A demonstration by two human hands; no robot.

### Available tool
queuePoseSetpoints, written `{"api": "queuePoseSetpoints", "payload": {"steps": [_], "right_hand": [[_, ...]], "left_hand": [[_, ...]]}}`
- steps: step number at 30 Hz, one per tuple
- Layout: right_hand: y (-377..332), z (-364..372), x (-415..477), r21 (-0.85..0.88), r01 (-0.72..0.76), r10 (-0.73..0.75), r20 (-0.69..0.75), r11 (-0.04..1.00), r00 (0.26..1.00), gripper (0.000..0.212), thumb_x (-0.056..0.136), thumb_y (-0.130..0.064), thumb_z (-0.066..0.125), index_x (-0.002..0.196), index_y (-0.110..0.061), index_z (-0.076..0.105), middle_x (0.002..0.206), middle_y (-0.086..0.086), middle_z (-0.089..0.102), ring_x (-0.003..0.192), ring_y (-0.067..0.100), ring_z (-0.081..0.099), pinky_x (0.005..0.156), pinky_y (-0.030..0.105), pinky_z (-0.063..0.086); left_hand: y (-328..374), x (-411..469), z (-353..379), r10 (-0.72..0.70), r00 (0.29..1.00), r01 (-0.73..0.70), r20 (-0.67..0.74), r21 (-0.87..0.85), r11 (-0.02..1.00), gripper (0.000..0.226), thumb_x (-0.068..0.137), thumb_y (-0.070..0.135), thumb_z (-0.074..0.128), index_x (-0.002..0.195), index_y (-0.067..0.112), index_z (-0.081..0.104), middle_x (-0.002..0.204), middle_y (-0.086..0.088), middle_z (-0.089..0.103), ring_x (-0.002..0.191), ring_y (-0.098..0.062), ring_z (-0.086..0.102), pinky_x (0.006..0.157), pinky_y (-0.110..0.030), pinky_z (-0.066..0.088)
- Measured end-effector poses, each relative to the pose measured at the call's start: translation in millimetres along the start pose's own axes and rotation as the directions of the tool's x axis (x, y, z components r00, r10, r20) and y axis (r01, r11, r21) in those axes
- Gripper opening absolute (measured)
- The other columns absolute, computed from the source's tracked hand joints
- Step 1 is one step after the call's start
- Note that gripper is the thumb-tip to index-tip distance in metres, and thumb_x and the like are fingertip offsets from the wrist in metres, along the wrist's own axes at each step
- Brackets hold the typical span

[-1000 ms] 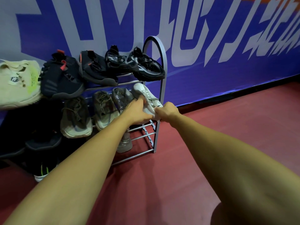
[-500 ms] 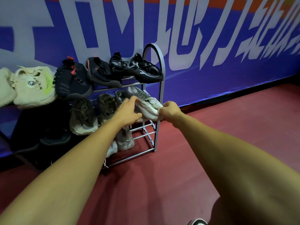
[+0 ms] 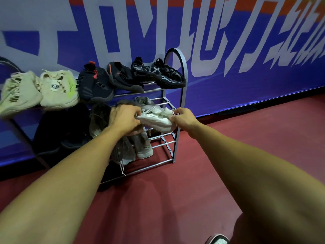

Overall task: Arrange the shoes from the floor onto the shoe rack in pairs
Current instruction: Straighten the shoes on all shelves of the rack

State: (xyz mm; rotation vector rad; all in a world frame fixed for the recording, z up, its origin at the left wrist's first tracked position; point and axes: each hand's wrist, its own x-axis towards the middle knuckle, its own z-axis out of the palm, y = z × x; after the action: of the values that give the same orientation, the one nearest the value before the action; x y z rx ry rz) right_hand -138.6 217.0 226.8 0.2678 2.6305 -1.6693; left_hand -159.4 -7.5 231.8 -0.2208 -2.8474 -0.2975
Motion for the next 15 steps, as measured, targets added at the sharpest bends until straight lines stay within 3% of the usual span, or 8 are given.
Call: {"api": "queuePoseSetpoints", "payload": {"steps": [2, 4, 6, 8, 11, 13, 15], "right_hand": [[-5.0, 0.8, 2.1, -0.008, 0.005, -0.006, -0.099, 1.0, 0.995, 0.019, 0.083, -0.024, 0.066, 0.096, -0.01, 0.066, 0.1, 0.008, 0.07, 0.098, 0.026, 0.066, 0.083, 0.038, 0.054], [-7.1, 3.3, 3.8, -0.009, -0.037, 0.035, -0.154, 0.999, 0.987, 0.035, 0.084, -0.036, 0.069, 0.1, -0.006, 0.065, 0.101, 0.01, 0.068, 0.094, 0.025, 0.064, 0.082, 0.039, 0.054], [-7.5, 7.3, 2.5, 0.07, -0.143, 0.151, -0.119, 0.987, 0.981, 0.057, 0.081, -0.049, 0.072, 0.111, -0.002, 0.062, 0.1, 0.012, 0.066, 0.079, 0.023, 0.065, 0.063, 0.034, 0.055], [-9.1, 11.5, -1.0, 0.208, -0.26, 0.265, 0.004, 0.943, 0.964, 0.067, 0.08, -0.056, 0.073, 0.12, -0.004, 0.056, 0.1, 0.012, 0.068, 0.064, 0.017, 0.061, 0.046, 0.022, 0.045], [-17.7, 15.3, -8.3, 0.378, -0.316, 0.295, 0.114, 0.87, 0.949, 0.051, 0.088, -0.046, 0.071, 0.118, -0.008, 0.054, 0.102, 0.017, 0.073, 0.049, 0.011, 0.061, 0.044, 0.017, 0.04], [-19.5, 16.5, -7.0, 0.485, -0.313, 0.301, 0.104, 0.817, 0.948, 0.044, 0.09, -0.034, 0.072, 0.118, -0.006, 0.054, 0.109, 0.02, 0.072, 0.038, 0.008, 0.06, 0.036, 0.014, 0.039], [-14.6, 18.3, 0.0, 0.497, -0.331, 0.342, 0.073, 0.802, 0.937, 0.048, 0.088, -0.032, 0.075, 0.123, -0.005, 0.055, 0.113, 0.019, 0.071, 0.039, 0.009, 0.06, 0.033, 0.013, 0.039]], "left_hand": [[2.2, -2.0, -2.0, -0.018, 0.999, 0.017, -0.048, -0.032, 0.999, 0.015, 0.08, 0.038, 0.073, 0.093, 0.035, 0.067, 0.101, 0.003, 0.072, 0.106, -0.027, 0.062, 0.096, -0.042, 0.039], [6.9, -3.2, -2.7, -0.022, 0.995, 0.018, -0.093, -0.049, 0.999, 0.016, 0.08, 0.039, 0.073, 0.095, 0.034, 0.068, 0.101, 0.002, 0.072, 0.105, -0.028, 0.062, 0.096, -0.041, 0.04], [14.5, -3.8, -2.0, -0.008, 0.993, 0.003, -0.117, -0.042, 0.999, 0.017, 0.08, 0.039, 0.072, 0.096, 0.033, 0.068, 0.101, 0.0, 0.073, 0.104, -0.029, 0.063, 0.095, -0.041, 0.04], [22.9, -4.0, -0.5, -0.005, 0.991, 0.001, -0.133, -0.037, 0.999, 0.018, 0.081, 0.037, 0.072, 0.097, 0.031, 0.069, 0.103, -0.002, 0.072, 0.104, -0.031, 0.063, 0.092, -0.039, 0.042], [34.3, -3.6, 1.6, 0.008, 0.988, -0.011, -0.153, -0.014, 1.0, 0.016, 0.082, 0.034, 0.072, 0.097, 0.029, 0.07, 0.104, -0.002, 0.07, 0.102, -0.032, 0.063, 0.089, -0.039, 0.044], [40.2, -2.5, 2.3, 0.026, 0.989, -0.029, -0.145, -0.017, 0.999, 0.018, 0.082, 0.035, 0.074, 0.098, 0.03, 0.071, 0.104, -0.001, 0.07, 0.102, -0.031, 0.064, 0.087, -0.038, 0.046], [46.6, -2.7, 3.0, 0.036, 0.99, -0.042, -0.137, -0.037, 0.998, 0.019, 0.081, 0.036, 0.075, 0.099, 0.03, 0.072, 0.102, -0.001, 0.071, 0.101, -0.029, 0.065, 0.086, -0.037, 0.048]]}}
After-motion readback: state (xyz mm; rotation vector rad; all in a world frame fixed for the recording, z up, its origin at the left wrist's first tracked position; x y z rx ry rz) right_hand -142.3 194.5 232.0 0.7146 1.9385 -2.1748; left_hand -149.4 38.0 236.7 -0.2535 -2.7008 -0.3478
